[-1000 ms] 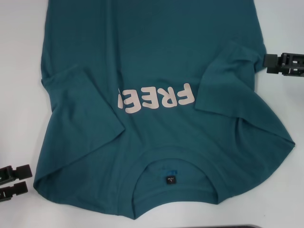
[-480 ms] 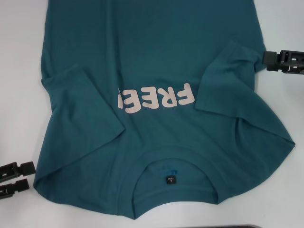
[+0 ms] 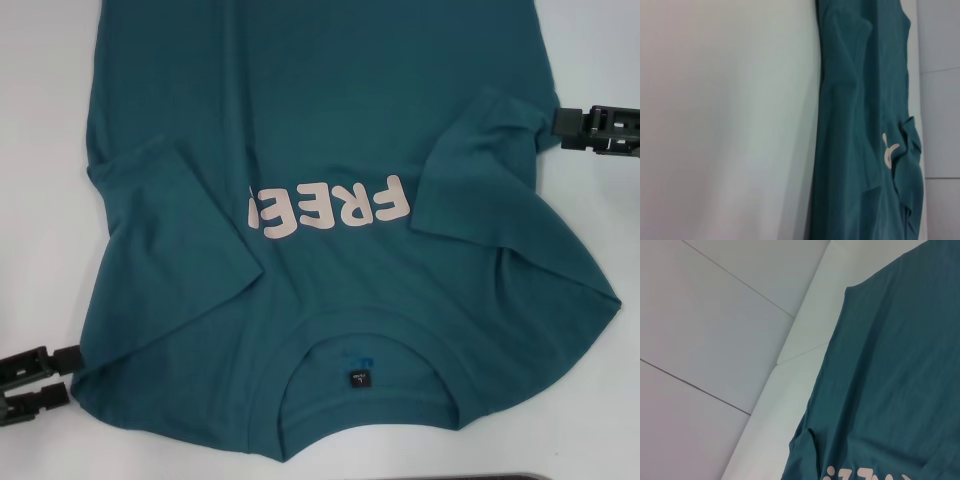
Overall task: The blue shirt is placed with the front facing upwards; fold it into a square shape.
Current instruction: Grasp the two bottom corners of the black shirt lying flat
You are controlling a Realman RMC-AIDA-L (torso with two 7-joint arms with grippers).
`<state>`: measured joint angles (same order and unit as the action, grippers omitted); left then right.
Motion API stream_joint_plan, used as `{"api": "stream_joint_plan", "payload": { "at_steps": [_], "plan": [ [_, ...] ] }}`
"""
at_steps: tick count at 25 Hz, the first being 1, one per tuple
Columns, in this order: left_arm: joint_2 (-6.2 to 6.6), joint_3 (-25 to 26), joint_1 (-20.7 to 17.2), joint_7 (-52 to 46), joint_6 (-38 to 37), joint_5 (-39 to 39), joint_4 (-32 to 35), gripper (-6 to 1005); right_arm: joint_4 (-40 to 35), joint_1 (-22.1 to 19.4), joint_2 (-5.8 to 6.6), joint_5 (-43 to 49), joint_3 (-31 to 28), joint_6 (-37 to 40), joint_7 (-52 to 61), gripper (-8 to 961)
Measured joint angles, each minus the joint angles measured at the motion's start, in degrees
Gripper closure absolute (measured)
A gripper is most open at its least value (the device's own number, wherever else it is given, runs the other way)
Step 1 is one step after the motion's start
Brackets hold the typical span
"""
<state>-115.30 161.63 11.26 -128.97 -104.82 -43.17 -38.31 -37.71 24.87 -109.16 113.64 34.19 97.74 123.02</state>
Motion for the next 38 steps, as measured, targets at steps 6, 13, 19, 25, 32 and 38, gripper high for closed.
{"api": "stream_joint_plan", "payload": {
  "at_steps": [6,13,19,25,32,38],
  "plan": [
    [-0.31,0.00,0.32,0.00,0.51,0.41,-0.01,94,0.00,0.00,0.00,0.00,0.00,0.09,-0.02,95],
    [-1.13,0.01,1.76,-0.54,1.74,3.07,-0.01,95,0.00,0.00,0.00,0.00,0.00,0.22,-0.11,96],
    [-1.89,0.01,3.36,-0.73,1.46,3.47,-0.01,104,0.00,0.00,-0.14,-0.06,0.00,0.44,-0.11,96],
    [-2.88,0.26,4.25,-4.80,1.55,3.46,-0.90,155,0.00,0.00,-0.23,-0.12,0.00,0.77,-0.03,97],
    [-2.50,0.56,3.56,-5.49,0.62,3.18,-1.36,244,0.00,-0.01,-0.23,-0.34,-0.25,1.01,0.11,98],
    [-2.60,-0.15,4.03,-5.02,0.75,3.43,-1.47,482,0.00,-0.01,-0.28,-0.35,-0.46,1.05,0.12,98]
  ]
}}
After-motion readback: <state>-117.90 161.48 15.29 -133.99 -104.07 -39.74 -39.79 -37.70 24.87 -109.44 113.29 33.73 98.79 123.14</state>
